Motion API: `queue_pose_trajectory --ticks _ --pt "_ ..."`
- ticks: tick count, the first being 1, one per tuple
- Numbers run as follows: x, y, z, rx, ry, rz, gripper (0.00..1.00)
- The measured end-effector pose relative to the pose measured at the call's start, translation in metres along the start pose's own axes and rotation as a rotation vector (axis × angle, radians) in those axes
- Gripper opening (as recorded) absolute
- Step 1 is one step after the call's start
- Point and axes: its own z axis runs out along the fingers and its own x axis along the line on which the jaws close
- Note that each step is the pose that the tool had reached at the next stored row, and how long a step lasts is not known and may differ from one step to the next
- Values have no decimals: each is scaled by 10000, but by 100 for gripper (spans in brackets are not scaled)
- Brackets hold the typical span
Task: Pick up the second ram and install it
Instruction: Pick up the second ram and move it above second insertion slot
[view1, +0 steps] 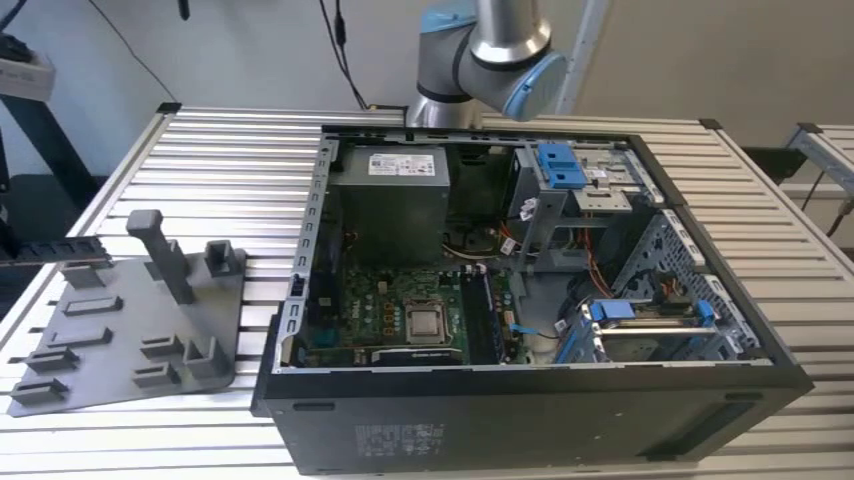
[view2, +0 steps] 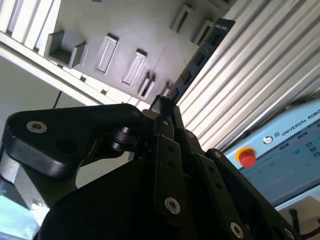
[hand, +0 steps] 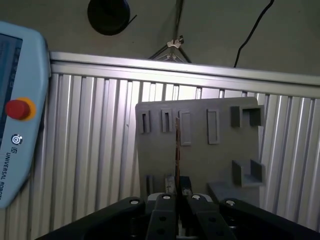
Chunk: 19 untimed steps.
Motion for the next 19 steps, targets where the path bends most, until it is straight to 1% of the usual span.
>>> queue_pose_trajectory --ticks 5,10,14,15,19 --pt "-1 2 -173 0 -2 2 14" --pt "-2 3 -329 0 -3 5 14" --pt "-3 4 -441 0 -3 9 14" --pt "-3 4 -462 0 -2 10 14" --pt "-3 4 -464 1 -3 12 14"
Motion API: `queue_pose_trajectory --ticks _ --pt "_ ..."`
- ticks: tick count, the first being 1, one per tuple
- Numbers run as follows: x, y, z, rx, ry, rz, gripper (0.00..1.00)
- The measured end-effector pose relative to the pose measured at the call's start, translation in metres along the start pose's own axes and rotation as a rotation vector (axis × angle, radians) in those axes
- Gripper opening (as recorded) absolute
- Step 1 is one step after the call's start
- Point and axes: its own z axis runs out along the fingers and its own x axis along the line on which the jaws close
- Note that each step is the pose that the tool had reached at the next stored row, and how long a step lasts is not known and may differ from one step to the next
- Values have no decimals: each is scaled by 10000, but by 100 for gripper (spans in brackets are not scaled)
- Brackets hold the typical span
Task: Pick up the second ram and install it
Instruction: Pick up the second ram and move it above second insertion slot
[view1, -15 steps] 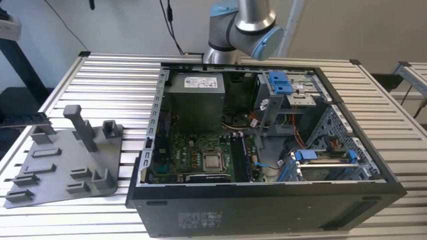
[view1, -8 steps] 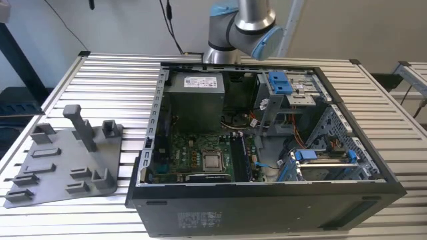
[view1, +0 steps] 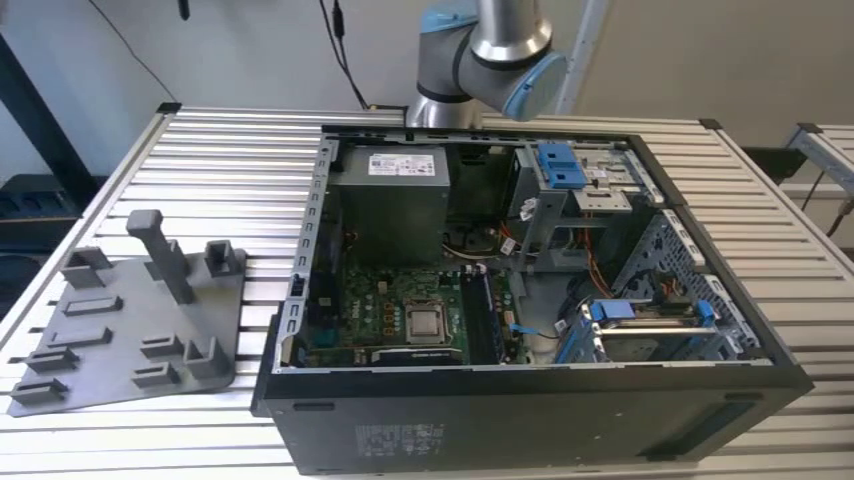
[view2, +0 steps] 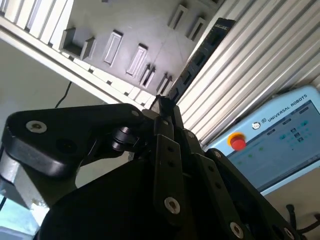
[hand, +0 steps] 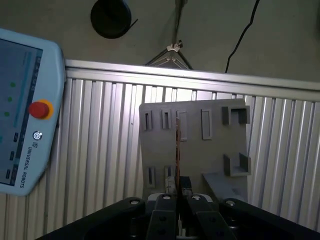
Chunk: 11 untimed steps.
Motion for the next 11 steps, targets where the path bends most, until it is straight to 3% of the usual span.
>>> queue_pose_trajectory --ticks 3,11 --pt "2 -20 -3 -4 3 -1 14" --pt "18 -231 -3 -32 1 60 14"
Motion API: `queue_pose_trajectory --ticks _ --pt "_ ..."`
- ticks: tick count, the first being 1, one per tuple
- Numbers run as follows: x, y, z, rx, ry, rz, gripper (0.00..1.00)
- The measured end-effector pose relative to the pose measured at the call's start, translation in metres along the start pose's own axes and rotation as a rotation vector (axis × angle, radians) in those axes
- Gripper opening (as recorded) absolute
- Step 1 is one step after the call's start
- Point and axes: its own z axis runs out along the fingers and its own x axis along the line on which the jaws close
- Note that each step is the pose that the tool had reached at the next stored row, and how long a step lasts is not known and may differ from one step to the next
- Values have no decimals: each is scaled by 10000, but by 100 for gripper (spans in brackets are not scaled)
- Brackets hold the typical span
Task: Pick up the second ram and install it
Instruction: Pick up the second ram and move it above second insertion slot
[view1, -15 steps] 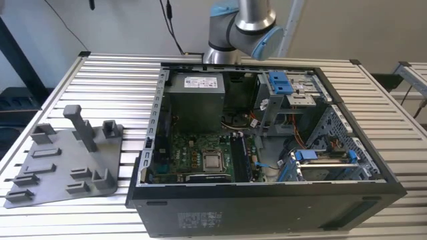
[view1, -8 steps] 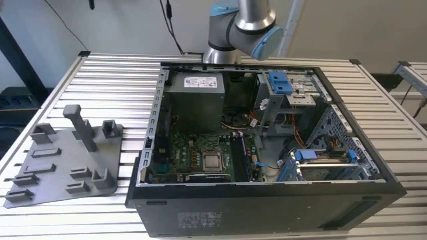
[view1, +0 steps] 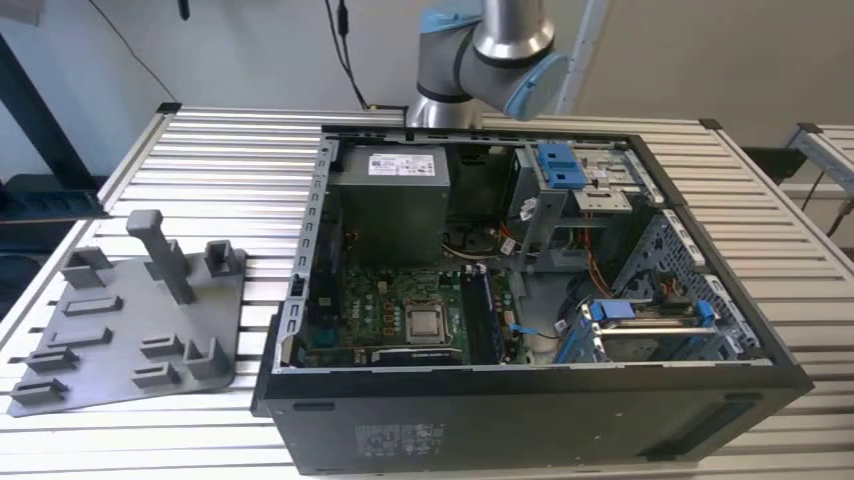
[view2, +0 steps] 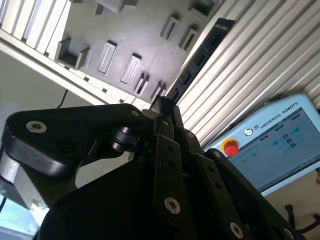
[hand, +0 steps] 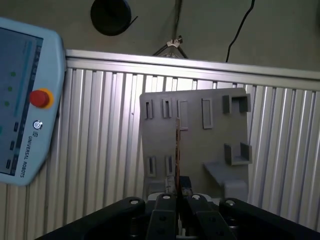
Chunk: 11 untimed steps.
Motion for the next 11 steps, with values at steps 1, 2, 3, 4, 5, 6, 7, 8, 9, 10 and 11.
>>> queue_pose_trajectory --ticks 1,2,3,4,5,6,7,8,9,10,11 --pt "1 -12 0 1 1 42 14" --pt "1 -21 1 3 1 98 14" --pt "1 -25 0 2 0 175 14" --pt "2 -29 0 3 0 271 14" --pt "2 -33 0 3 -2 346 14" --pt "2 -36 0 4 -3 421 14" --pt "3 -36 0 4 -3 540 14" --pt "2 -37 0 5 -5 676 14" --pt "2 -38 0 6 -6 797 14" --pt "3 -38 0 5 -7 855 14" --pt "3 -38 0 6 -7 863 14"
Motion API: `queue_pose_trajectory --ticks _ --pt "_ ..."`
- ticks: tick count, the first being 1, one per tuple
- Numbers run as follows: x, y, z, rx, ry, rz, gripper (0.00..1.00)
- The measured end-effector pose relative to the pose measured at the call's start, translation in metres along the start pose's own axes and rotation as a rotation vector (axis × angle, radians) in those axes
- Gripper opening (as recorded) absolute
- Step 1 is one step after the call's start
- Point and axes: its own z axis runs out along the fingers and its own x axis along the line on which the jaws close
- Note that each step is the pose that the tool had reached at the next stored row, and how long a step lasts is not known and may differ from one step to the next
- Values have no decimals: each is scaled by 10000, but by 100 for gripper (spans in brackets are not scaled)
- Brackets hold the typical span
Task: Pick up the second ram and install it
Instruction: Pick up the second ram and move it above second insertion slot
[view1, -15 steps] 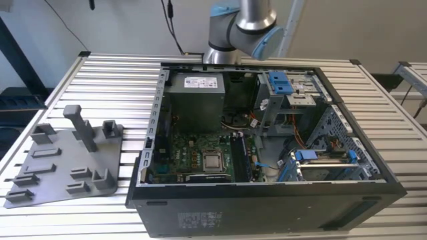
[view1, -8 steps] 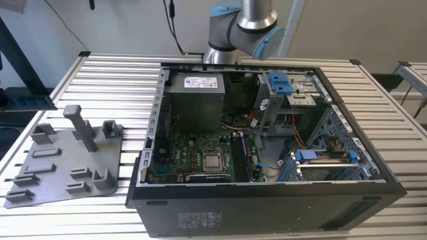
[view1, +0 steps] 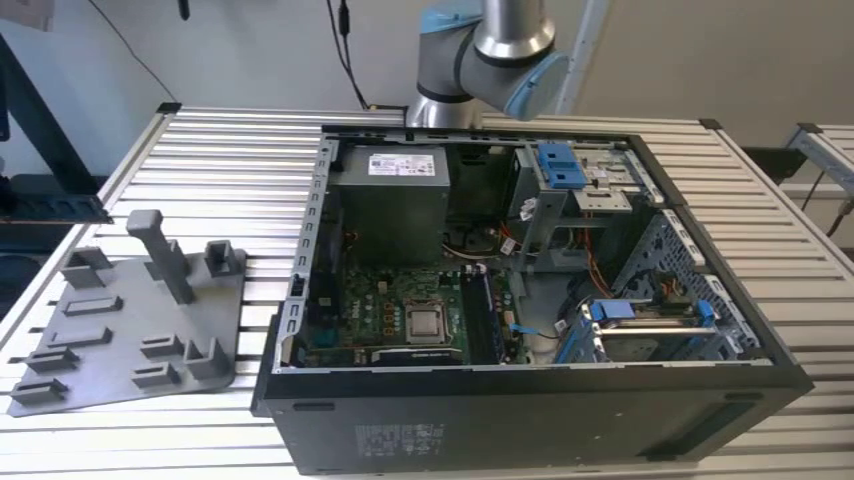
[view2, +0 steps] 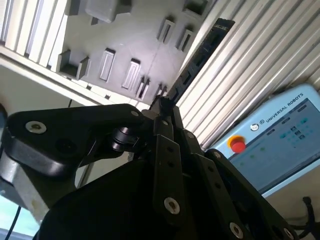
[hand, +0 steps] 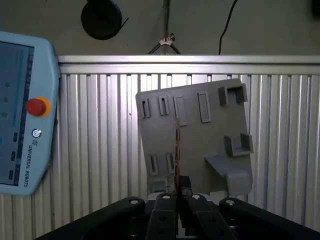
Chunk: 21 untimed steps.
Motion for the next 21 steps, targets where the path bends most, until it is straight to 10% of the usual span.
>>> queue_pose_trajectory --ticks 5,21 --pt "-1 -68 -1 0 5 0 14" --pt "-11 -682 -8 -14 12 1 14"
